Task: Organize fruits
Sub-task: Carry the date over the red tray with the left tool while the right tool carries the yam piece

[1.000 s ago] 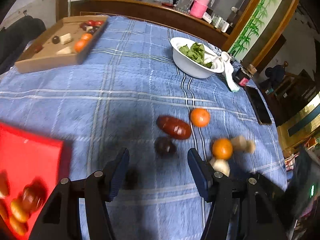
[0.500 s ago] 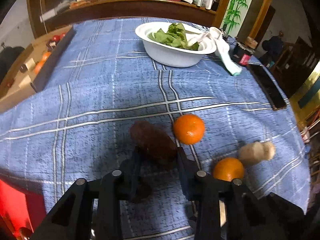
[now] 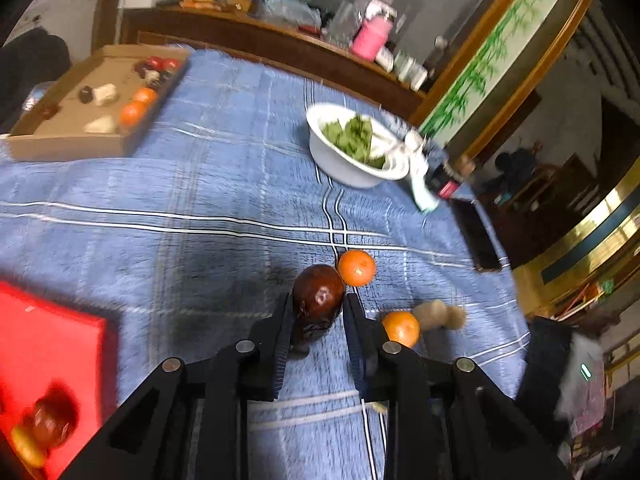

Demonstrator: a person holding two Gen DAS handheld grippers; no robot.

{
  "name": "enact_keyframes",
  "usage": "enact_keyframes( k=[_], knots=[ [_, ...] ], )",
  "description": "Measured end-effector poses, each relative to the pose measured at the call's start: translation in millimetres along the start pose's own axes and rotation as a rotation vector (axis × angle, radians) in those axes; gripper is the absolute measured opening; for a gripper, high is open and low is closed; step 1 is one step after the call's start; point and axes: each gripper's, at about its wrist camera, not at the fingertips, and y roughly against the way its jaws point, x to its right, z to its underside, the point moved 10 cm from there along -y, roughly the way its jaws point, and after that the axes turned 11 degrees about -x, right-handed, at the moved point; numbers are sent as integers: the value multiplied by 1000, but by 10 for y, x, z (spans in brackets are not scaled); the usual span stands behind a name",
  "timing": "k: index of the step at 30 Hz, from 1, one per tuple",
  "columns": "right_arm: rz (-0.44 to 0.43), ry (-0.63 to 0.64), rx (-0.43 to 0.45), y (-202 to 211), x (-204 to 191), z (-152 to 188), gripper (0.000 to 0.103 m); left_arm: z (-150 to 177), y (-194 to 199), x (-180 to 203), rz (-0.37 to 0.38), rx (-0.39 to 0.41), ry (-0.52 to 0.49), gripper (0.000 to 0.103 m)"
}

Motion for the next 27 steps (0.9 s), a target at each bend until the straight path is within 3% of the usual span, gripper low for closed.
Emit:
enact_keyframes(
  k=[4, 9, 13, 20, 23, 27],
  knots=[
    [-92, -53, -21, 8, 11, 21, 24, 94, 213, -81, -6, 39, 10, 24],
    [-76, -57, -19, 34, 4, 71, 24, 236, 160, -132, -47, 4, -5, 24],
    [-55, -46, -12, 55, -8, 84, 24, 390, 50, -76, -133, -26, -87, 24],
    [-71, -88, 25, 205, 75, 20, 24, 506, -266, 124, -105, -71, -119, 29],
    [-110, -137, 74, 384, 167, -29, 24, 527, -427, 314, -119, -74, -222, 30],
    [-127, -183, 108, 497, 285, -81, 24, 564, -622, 489, -125, -86, -315, 48]
  ],
)
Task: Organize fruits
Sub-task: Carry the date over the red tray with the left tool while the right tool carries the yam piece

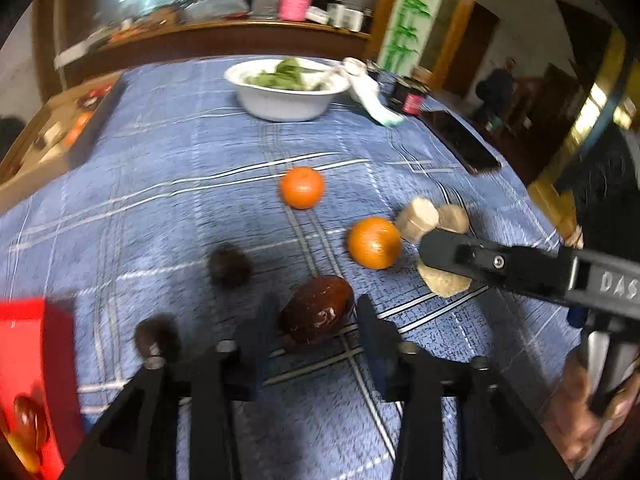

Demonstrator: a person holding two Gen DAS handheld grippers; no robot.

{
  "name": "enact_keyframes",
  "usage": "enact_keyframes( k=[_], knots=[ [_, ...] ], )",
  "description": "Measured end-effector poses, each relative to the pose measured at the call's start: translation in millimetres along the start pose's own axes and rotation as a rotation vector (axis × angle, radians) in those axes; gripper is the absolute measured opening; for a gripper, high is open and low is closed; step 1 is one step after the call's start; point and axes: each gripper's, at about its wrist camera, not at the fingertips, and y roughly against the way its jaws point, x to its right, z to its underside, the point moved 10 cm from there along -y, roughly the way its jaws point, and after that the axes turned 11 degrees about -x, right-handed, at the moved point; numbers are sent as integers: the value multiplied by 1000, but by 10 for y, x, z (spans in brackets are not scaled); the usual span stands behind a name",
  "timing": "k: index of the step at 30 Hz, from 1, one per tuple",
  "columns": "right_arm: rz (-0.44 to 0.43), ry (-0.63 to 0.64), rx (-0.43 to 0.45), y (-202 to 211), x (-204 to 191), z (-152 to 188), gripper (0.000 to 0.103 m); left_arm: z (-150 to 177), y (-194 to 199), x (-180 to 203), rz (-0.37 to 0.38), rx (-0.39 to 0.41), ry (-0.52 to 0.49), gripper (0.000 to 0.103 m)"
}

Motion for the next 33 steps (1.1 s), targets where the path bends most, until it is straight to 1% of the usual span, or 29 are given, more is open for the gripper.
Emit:
enact_keyframes(
  k=[2, 4, 5, 6, 7, 8, 9, 11, 13, 15, 17, 20, 24, 26, 27, 29, 30, 31, 33],
  knots=[
    [-3, -10, -6, -3, 36, -7, 24, -15, -88, 9, -28, -8, -15, 48],
    [-3, -5, -17, -41, 26, 1, 24, -8, -162, 7, -37, -22, -19, 48],
    [-1, -2, -21, -53, 19, 4, 24, -14, -164, 20, -49, -13, -32, 48],
    [2, 3, -23, -65, 8, 7, 24, -10, -164, 16, -58, -14, -37, 44],
    [3, 7, -25, -52, -4, 28, 24, -21, -168, 24, -63, -13, -39, 42],
    [5, 7, -25, -85, -22, 16, 24, -18, -157, 33, -50, -11, -34, 39],
    [6, 6, -25, -92, -17, 11, 24, -14, -146, 38, -38, -7, -24, 36],
    [9, 3, -28, -95, -1, 22, 24, -6, -94, 8, -34, 9, 2, 34],
    [9, 2, -29, -97, 7, 25, 24, 27, -13, -30, -21, 28, 32, 34],
    [8, -1, -32, -100, 17, 30, 24, 96, 144, -113, -1, 54, 84, 33],
    [-16, -6, -43, -120, 0, 41, 24, 196, 329, -218, 19, 78, 134, 33],
    [-23, -2, -52, -155, -16, 69, 24, 379, 710, -494, 36, 138, 221, 34],
    [29, 43, -42, -194, -68, 130, 24, 713, 1262, -1068, 25, 226, 359, 34],
    [64, 73, -43, -230, -128, 164, 24, 969, 1507, -1430, -21, 254, 430, 34],
    [87, 83, -44, -247, -152, 185, 24, 1053, 1572, -1552, -42, 260, 451, 34],
    [102, 109, -56, -302, -290, 242, 24, 1299, 1708, -1878, -114, 265, 508, 34],
    [96, 116, -62, -327, -374, 287, 24, 1374, 1727, -1962, -135, 263, 522, 34],
    [78, 124, -74, -365, -498, 349, 24, 1495, 1748, -2104, -172, 256, 546, 34],
    [41, 144, -105, -454, -740, 464, 24, 1641, 1731, -2255, -211, 245, 571, 34]
  ],
)
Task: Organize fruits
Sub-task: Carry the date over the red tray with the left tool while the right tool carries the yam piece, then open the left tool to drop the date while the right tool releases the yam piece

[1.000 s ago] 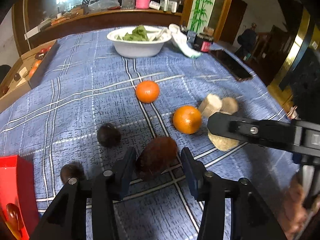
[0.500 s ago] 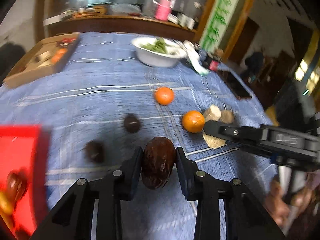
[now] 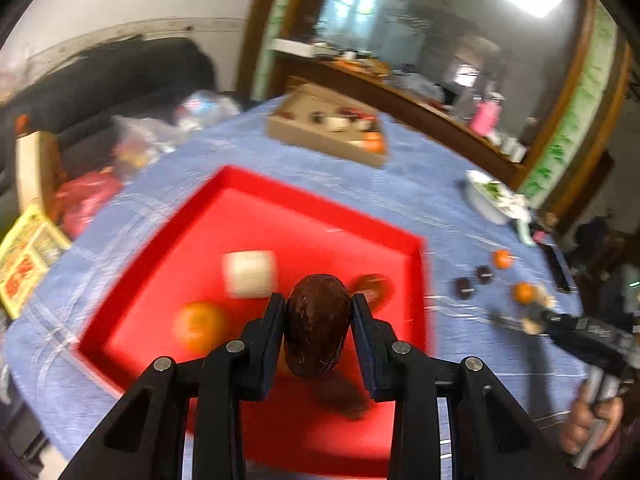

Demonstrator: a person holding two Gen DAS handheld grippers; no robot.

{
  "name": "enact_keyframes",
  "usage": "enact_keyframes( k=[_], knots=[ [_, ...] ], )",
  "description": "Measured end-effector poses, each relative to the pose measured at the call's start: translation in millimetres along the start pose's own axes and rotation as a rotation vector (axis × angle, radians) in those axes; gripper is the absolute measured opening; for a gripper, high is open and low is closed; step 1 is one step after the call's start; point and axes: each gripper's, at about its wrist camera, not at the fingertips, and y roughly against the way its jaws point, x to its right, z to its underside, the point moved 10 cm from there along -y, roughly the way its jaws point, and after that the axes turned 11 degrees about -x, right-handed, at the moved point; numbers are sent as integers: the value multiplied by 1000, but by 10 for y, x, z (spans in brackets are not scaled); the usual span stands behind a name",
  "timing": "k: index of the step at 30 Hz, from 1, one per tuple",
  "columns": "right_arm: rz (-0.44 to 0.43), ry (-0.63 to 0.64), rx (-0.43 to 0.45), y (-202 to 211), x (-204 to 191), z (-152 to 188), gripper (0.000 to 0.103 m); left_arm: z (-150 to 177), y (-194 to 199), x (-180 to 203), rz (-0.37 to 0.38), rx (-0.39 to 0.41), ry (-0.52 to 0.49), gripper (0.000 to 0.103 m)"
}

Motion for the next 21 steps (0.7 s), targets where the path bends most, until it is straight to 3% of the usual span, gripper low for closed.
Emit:
enact_keyframes(
  k=[4, 10, 15, 21],
  knots=[
    [-25, 111, -69, -292, -681, 143, 24, 111, -85, -274, -39, -17, 25, 34],
    [-16, 256, -157, -755, -1476, 375, 24, 143, -112, -434, -25, -15, 45, 34],
    [56, 338, -189, -1086, -1772, 503, 24, 139, -108, -409, -3, -13, 45, 34],
    [192, 432, -170, -1306, -1834, 587, 25, 150, -75, -456, 53, -37, 86, 36]
  ],
)
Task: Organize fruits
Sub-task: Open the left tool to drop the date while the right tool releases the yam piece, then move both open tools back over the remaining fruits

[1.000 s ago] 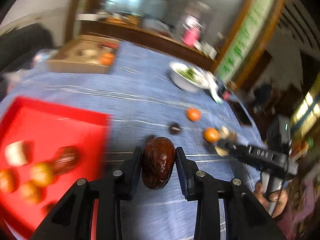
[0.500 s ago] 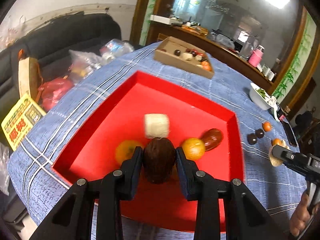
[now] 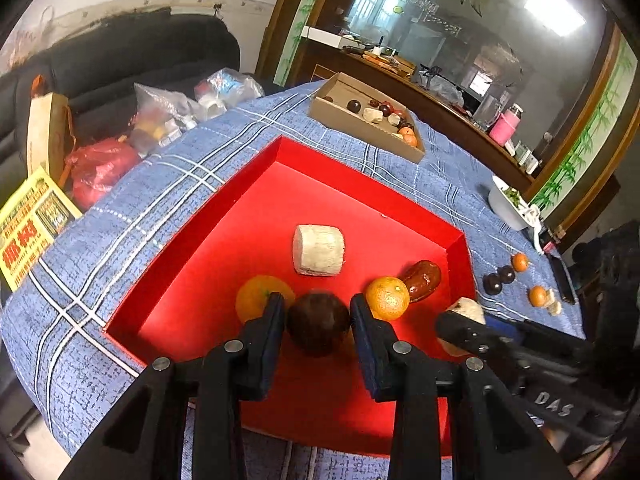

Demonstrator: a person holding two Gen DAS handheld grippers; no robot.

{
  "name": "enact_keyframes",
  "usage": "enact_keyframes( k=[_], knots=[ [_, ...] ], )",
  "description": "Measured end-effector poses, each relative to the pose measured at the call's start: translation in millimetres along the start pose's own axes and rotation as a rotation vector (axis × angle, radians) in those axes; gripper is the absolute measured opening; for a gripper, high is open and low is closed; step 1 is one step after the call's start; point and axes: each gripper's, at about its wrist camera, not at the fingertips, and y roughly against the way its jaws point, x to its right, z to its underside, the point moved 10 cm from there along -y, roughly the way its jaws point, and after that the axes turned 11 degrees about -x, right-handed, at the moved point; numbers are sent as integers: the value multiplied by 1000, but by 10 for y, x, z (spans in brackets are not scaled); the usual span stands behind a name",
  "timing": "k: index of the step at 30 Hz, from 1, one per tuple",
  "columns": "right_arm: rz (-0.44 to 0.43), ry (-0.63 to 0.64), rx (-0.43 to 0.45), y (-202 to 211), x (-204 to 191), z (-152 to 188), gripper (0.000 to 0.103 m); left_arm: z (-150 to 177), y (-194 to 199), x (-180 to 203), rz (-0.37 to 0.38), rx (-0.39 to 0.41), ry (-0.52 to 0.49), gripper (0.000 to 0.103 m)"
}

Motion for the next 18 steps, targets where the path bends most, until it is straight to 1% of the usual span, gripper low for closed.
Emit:
enact_keyframes(
  k=[3, 5, 7, 8, 11, 13, 15, 18],
  knots=[
    [30, 16, 12, -22, -2, -13, 26, -21, 56, -33, -9, 8, 17, 44],
    [38, 24, 20, -3, -6, -1, 27, -33, 94, -38, -6, 15, 25, 45],
    [45, 29, 30, 42, -11, 9, 33, -40, 120, -36, -6, 19, 27, 46],
    [49, 29, 38, 76, -7, 13, 34, -40, 138, -22, -6, 22, 24, 46],
    [55, 23, 71, 211, 13, 22, 38, -37, 186, 43, -6, 28, 9, 46],
    [63, 14, 101, 328, 67, 49, 45, -30, 215, 94, -9, 32, -3, 46],
    [70, -1, 125, 431, 136, 91, 49, -22, 241, 171, -14, 36, -25, 50],
    [62, -45, 149, 567, 287, 178, 50, 16, 258, 329, -17, 33, -63, 51]
  ],
)
